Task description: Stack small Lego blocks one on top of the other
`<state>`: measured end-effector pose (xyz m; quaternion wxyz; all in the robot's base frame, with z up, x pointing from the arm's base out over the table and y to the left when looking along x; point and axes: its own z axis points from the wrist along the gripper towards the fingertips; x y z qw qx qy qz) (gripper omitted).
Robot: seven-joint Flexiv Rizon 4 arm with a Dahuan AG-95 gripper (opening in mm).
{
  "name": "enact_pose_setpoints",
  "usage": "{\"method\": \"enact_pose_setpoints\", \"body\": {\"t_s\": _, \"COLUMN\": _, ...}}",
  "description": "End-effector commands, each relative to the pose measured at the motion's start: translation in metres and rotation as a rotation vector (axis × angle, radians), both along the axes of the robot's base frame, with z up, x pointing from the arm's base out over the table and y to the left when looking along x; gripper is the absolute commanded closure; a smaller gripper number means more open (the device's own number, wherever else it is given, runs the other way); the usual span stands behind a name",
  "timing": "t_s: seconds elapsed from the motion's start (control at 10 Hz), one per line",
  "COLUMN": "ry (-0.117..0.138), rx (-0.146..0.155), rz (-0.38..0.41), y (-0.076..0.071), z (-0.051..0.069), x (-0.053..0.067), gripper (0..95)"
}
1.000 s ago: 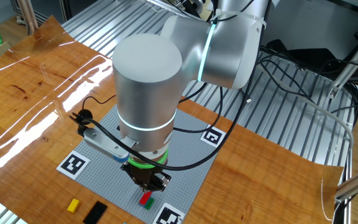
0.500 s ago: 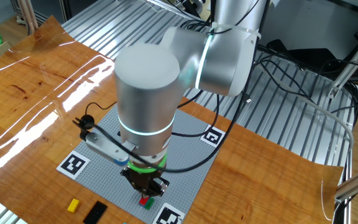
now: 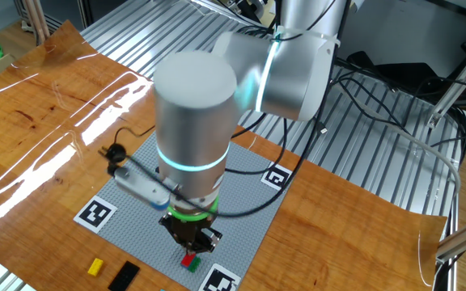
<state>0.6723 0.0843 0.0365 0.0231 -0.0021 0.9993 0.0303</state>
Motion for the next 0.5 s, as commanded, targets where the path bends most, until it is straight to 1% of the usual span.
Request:
{"method": "enact_pose_setpoints", "body": {"t_s": 0.1, "ry": 0.028, "rx": -0.003, "rz": 0.000, "y": -0.0001, "z": 0.0074, "x": -0.0014, "gripper": 95.0}}
{"method": "enact_pose_setpoints", "body": {"t_s": 0.4, "ry": 0.032, "rx": -0.005, "rz": 0.001, "y": -0.0002, "z": 0.0127, "x": -0.0017, "gripper": 95.0}}
{"method": "enact_pose_setpoints", "body": {"t_s": 0.5, "ry": 0.035, "rx": -0.003, "rz": -0.002, "y": -0.0001, "z": 0.0167, "x": -0.0019, "gripper": 95.0}}
